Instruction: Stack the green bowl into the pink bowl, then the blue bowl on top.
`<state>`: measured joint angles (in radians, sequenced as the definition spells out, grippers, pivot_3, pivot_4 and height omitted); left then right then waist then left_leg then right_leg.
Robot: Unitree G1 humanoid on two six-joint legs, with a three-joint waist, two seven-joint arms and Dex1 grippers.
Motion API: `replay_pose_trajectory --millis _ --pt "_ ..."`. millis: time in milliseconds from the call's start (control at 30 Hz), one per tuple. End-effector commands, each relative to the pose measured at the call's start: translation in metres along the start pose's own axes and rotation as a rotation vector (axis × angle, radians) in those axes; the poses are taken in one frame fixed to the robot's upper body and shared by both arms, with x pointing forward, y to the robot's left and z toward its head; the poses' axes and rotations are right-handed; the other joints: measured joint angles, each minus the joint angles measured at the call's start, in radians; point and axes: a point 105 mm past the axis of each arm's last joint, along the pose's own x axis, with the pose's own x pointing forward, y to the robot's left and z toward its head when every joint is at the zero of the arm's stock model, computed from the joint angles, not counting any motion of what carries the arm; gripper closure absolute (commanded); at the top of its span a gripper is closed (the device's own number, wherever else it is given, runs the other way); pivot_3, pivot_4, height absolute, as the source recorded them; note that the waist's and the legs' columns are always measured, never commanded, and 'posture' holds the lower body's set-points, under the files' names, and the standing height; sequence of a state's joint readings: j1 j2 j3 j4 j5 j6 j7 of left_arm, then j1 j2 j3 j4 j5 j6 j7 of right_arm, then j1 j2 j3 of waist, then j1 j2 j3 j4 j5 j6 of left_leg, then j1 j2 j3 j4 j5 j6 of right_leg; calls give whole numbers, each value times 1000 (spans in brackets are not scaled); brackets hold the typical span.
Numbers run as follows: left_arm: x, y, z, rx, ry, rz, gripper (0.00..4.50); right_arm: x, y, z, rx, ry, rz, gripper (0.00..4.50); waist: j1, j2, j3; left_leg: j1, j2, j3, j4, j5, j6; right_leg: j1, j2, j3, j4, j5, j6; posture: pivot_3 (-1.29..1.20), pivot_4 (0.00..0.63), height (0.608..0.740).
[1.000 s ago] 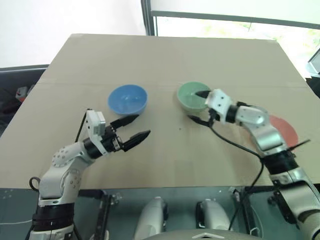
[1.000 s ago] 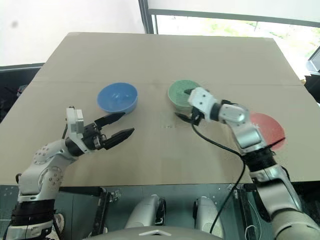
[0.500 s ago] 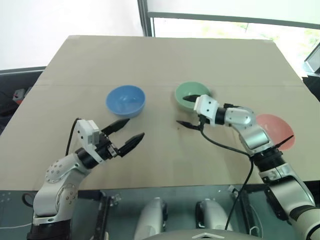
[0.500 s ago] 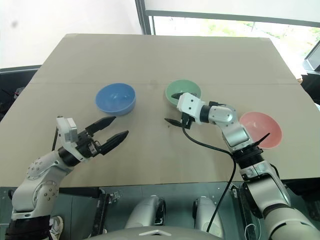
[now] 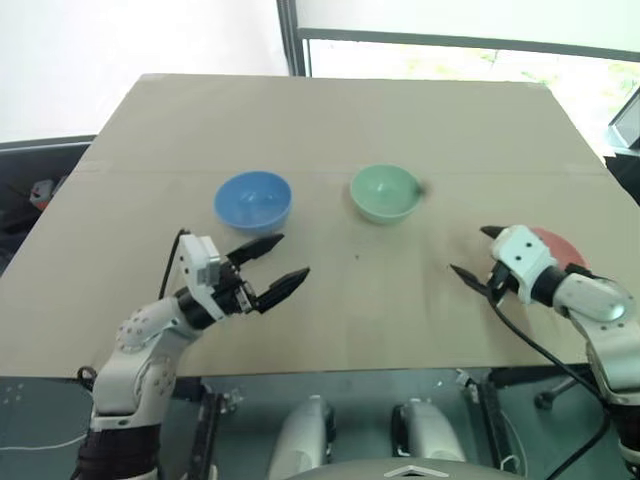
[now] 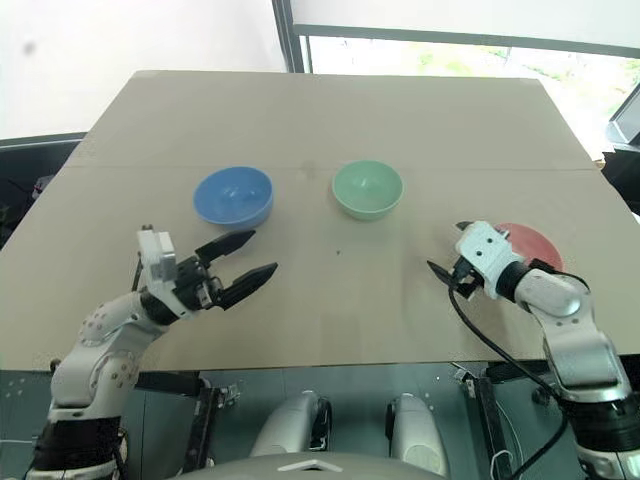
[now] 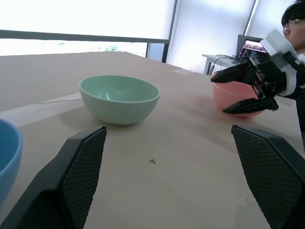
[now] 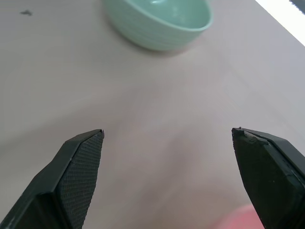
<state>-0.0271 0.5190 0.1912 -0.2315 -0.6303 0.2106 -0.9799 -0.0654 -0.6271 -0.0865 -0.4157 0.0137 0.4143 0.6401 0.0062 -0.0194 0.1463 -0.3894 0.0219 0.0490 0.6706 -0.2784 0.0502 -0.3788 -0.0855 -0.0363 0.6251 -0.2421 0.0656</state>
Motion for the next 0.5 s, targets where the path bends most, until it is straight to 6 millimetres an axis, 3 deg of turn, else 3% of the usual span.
replay_pose_trajectory --millis 33,400,500 --pt "3 2 3 23 -11 -27 54 -11 -20 6 -12 -10 -153 0 3 0 0 0 0 0 0 0 0 0 0 0 0 0 0 0 150 740" --pt "6 2 1 23 -9 -54 54 -33 -33 -44 151 220 -308 0 8 0 0 -5 -1 -1 0 0 0 -3 0 -1 -2 0 0 0 150 740" --pt "6 2 2 21 -8 -56 0 -36 -31 -47 217 234 -273 702 8 0 0 -5 -1 -1 0 0 0 -3 0 -1 -1 0 0 0 150 740"
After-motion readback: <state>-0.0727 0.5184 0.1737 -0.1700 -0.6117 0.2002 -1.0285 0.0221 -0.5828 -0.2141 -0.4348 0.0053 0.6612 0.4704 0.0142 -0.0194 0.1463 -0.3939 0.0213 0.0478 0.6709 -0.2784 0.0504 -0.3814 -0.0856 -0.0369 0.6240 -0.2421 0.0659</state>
